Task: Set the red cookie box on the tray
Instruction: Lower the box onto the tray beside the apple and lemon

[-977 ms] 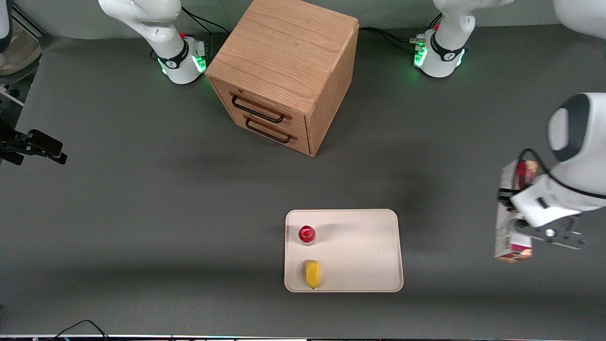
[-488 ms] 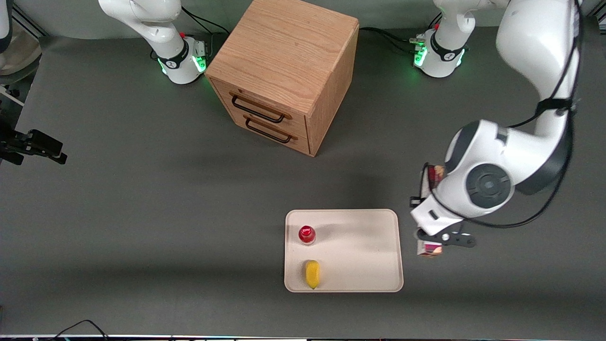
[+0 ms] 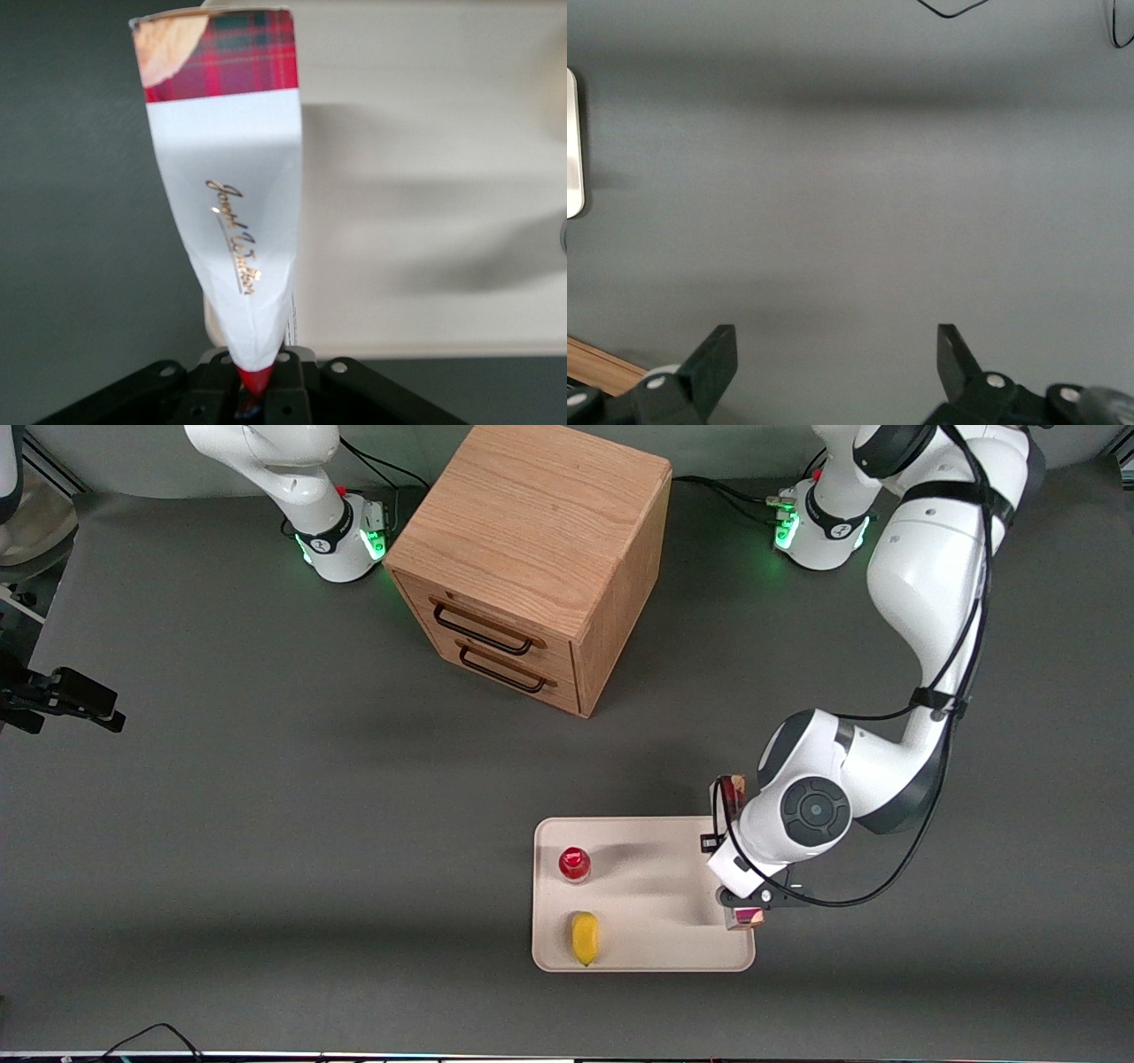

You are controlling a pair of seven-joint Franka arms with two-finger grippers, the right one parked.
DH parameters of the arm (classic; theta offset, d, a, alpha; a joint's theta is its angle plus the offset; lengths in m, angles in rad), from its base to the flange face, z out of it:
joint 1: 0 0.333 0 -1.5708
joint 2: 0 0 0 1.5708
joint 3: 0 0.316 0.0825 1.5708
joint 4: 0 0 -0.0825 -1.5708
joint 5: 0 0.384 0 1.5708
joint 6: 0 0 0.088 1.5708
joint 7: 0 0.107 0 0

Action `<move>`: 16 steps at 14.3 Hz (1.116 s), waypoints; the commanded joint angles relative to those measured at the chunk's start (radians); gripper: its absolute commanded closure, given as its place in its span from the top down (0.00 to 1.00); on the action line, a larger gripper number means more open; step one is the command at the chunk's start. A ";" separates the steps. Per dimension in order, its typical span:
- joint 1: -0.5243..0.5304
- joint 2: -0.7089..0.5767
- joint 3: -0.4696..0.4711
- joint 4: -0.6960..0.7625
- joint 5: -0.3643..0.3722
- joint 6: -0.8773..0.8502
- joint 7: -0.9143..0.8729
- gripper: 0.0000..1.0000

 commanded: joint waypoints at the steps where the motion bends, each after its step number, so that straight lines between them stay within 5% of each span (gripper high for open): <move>1: -0.021 0.086 -0.001 0.056 0.061 0.069 -0.025 0.00; 7: -0.021 0.122 0.005 0.060 0.109 0.114 -0.020 0.00; 8: -0.021 0.122 0.005 0.060 0.109 0.112 -0.020 0.07; 10: -0.021 0.120 0.007 0.060 0.111 0.106 -0.023 0.42; 11: -0.021 0.119 0.005 0.059 0.111 0.102 -0.026 0.84; 12: -0.018 0.114 0.005 0.057 0.112 0.097 -0.032 1.00; 16: 0.017 0.038 0.013 0.060 0.106 -0.025 -0.034 1.00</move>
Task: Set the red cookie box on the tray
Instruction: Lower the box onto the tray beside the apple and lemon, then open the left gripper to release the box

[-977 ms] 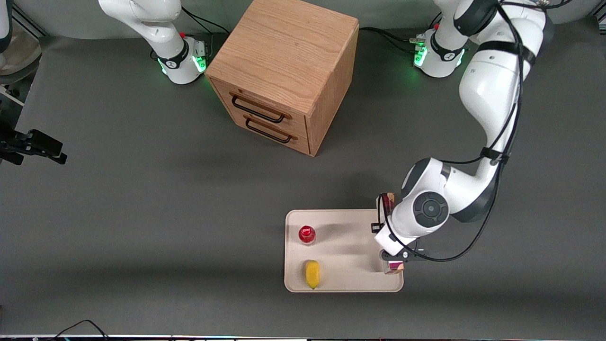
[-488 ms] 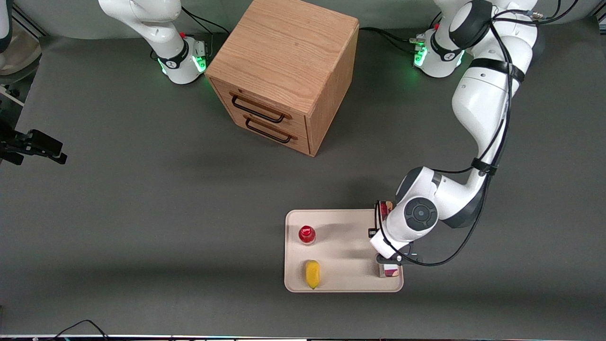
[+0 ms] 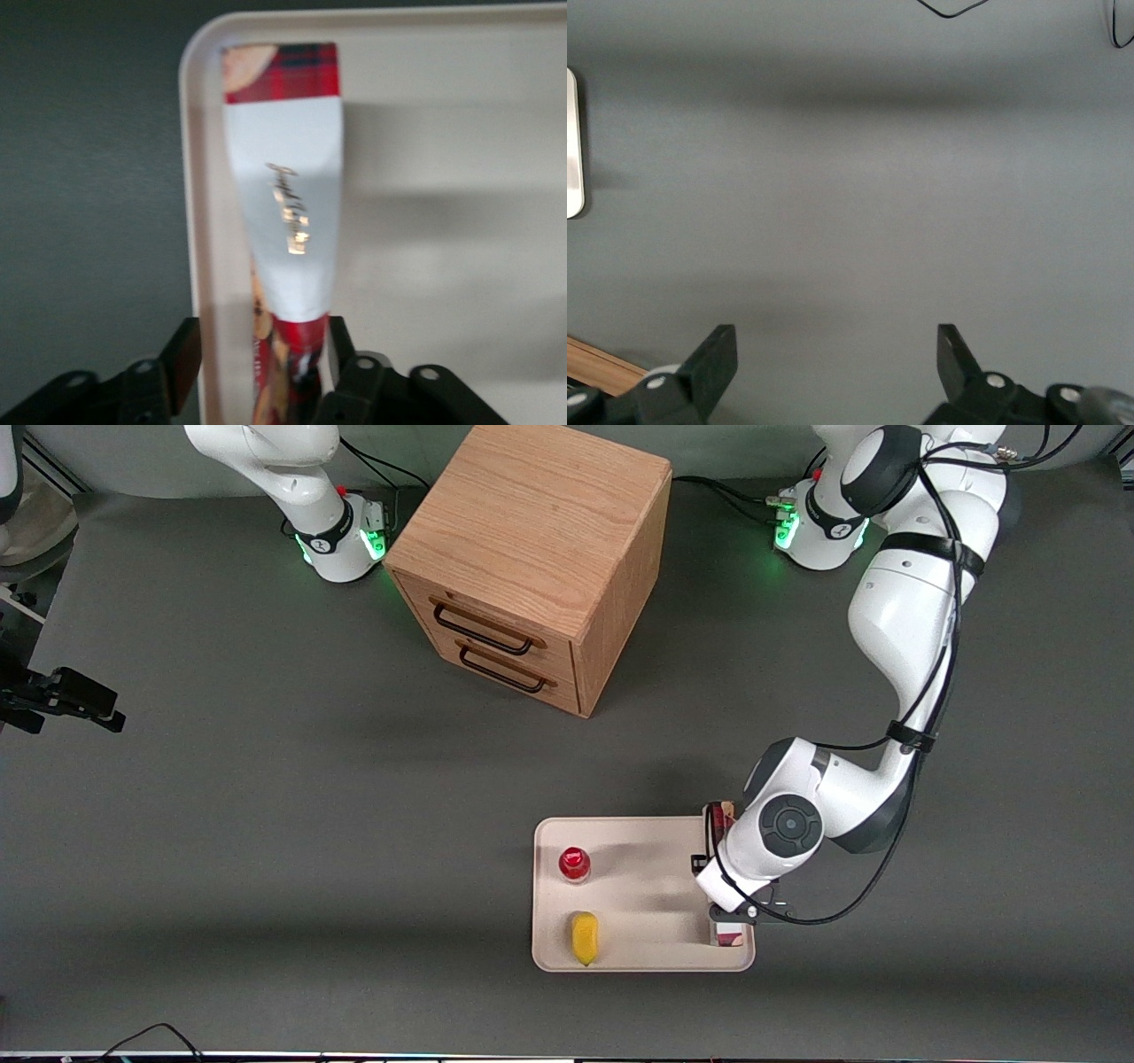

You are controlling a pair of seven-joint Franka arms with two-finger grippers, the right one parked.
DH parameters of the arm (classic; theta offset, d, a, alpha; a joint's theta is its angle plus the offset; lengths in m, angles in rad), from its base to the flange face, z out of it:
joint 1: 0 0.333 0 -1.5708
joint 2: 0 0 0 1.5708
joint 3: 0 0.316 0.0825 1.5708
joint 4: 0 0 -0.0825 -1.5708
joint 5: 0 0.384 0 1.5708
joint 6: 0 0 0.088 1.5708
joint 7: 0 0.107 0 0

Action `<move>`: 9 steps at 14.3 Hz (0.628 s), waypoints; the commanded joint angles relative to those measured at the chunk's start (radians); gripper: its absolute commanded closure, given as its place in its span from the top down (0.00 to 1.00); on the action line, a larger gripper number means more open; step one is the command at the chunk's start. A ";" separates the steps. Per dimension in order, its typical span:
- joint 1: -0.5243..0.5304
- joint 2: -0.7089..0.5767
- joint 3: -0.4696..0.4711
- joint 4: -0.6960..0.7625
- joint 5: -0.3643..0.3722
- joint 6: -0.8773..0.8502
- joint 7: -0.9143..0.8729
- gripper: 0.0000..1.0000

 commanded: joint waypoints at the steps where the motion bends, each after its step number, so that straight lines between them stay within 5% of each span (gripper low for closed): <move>1: 0.022 -0.097 0.006 0.004 0.006 -0.124 -0.019 1.00; 5: 0.057 -0.256 0.034 -0.028 -0.031 -0.271 -0.002 1.00; 9: 0.075 -0.477 0.135 -0.193 -0.170 -0.317 0.080 1.00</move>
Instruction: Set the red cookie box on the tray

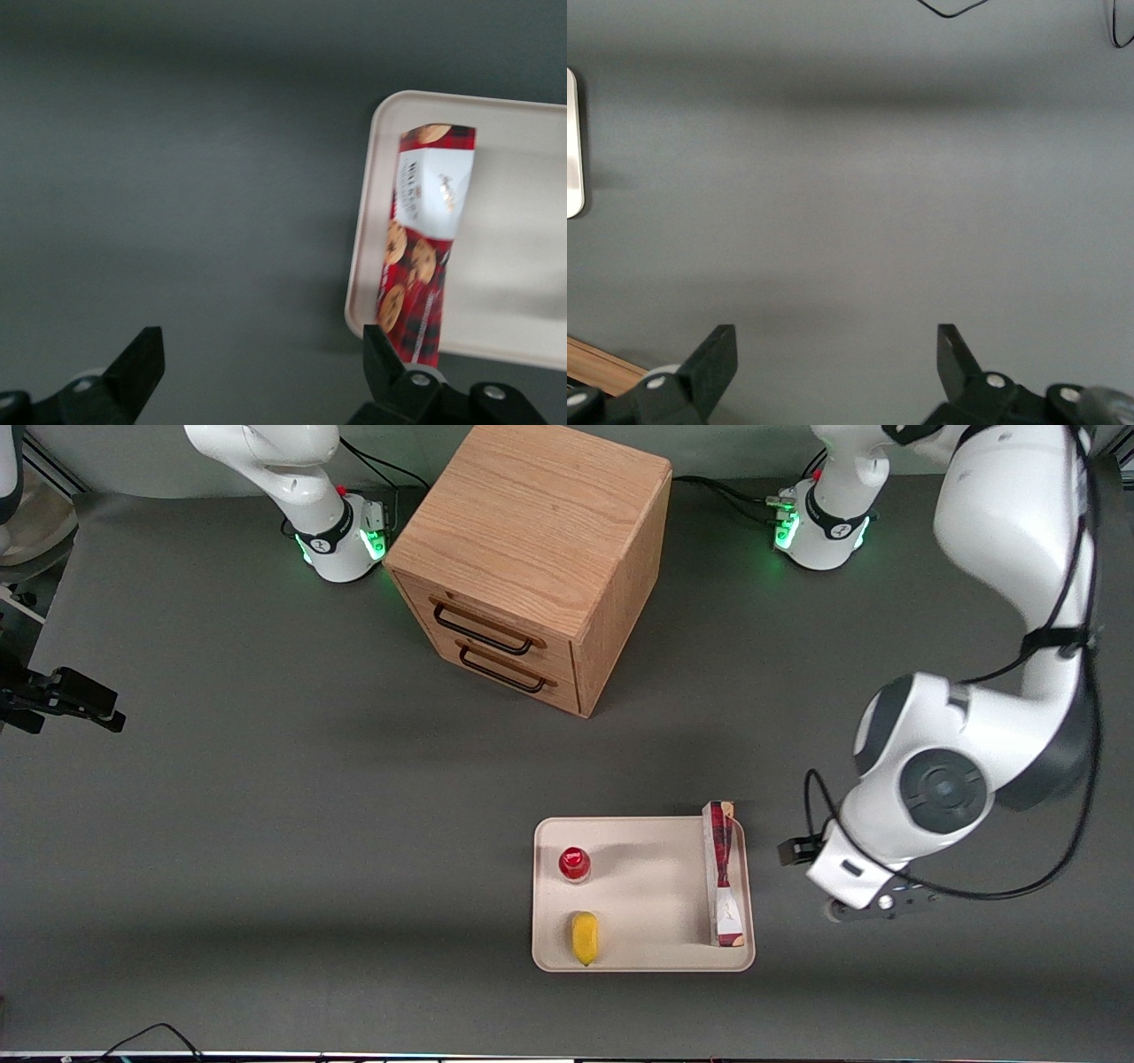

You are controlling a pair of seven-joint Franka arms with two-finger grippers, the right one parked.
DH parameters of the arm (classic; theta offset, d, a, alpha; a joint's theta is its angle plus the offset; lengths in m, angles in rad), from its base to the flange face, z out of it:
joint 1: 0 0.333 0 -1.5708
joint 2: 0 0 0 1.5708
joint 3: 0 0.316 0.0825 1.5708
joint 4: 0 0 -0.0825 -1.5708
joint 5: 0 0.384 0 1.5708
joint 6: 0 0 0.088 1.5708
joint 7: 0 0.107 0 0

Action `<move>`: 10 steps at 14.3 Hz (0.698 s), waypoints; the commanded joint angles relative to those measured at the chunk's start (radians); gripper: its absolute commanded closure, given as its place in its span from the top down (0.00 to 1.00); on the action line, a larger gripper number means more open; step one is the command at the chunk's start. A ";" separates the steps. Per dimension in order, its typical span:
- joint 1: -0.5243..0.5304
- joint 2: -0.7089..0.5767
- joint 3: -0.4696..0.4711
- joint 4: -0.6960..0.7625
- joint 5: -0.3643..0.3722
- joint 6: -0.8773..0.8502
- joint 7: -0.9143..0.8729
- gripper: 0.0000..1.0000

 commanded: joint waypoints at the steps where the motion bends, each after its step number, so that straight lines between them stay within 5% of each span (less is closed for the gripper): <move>1: 0.012 -0.202 0.090 -0.191 -0.114 -0.035 0.095 1.00; 7: 0.015 -0.567 0.196 -0.488 -0.177 -0.080 0.235 1.00; 10: 0.014 -0.638 0.298 -0.504 -0.266 -0.129 0.345 1.00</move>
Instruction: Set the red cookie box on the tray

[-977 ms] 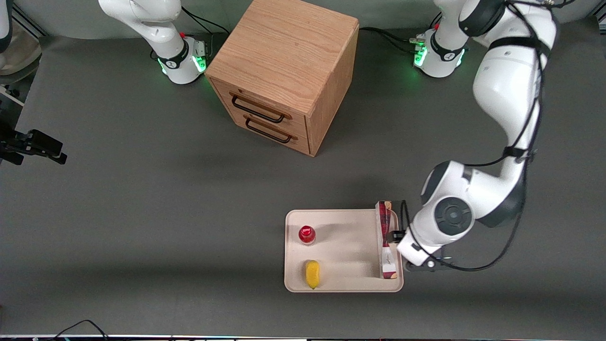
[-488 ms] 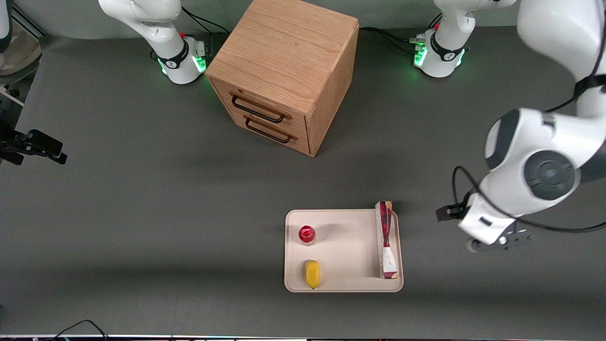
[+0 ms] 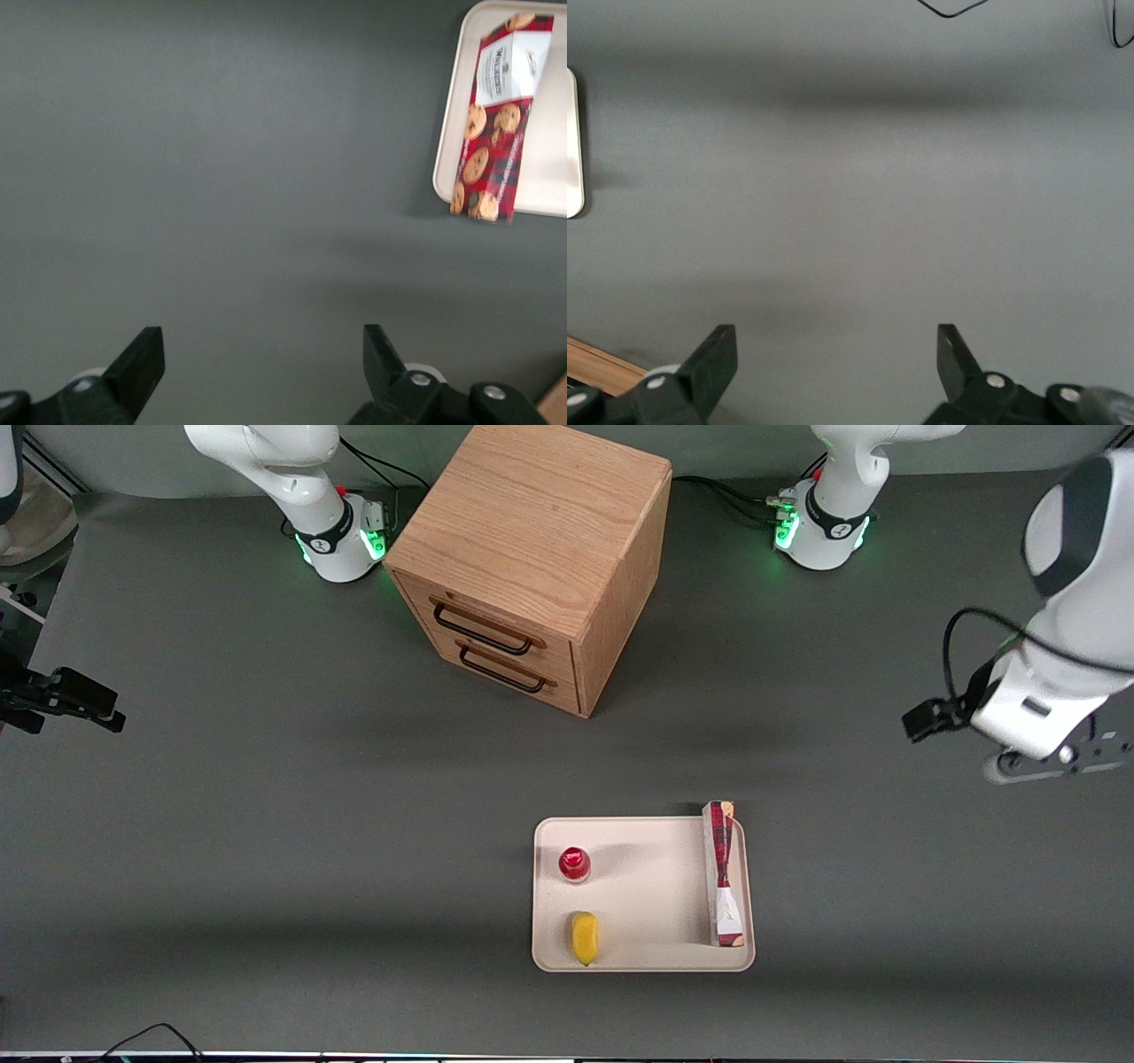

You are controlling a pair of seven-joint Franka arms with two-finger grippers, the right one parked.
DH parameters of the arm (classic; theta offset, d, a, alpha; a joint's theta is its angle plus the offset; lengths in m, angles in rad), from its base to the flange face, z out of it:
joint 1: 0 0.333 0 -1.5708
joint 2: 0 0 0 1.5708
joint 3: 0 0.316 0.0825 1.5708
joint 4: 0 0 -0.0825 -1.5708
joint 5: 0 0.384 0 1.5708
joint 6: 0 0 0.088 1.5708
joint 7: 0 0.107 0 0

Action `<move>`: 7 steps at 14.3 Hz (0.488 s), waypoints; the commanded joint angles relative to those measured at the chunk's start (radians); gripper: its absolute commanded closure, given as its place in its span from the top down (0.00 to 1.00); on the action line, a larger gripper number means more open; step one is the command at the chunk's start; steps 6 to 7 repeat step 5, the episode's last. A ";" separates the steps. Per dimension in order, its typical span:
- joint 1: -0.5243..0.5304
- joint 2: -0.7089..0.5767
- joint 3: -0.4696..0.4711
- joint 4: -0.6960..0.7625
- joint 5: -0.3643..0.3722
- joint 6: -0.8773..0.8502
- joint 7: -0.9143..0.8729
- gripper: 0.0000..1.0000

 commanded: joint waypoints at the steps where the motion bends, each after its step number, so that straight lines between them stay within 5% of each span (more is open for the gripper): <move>1: -0.007 -0.102 0.112 -0.068 -0.074 -0.032 0.137 1.00; 7: -0.007 -0.152 0.157 -0.067 -0.071 -0.089 0.199 1.00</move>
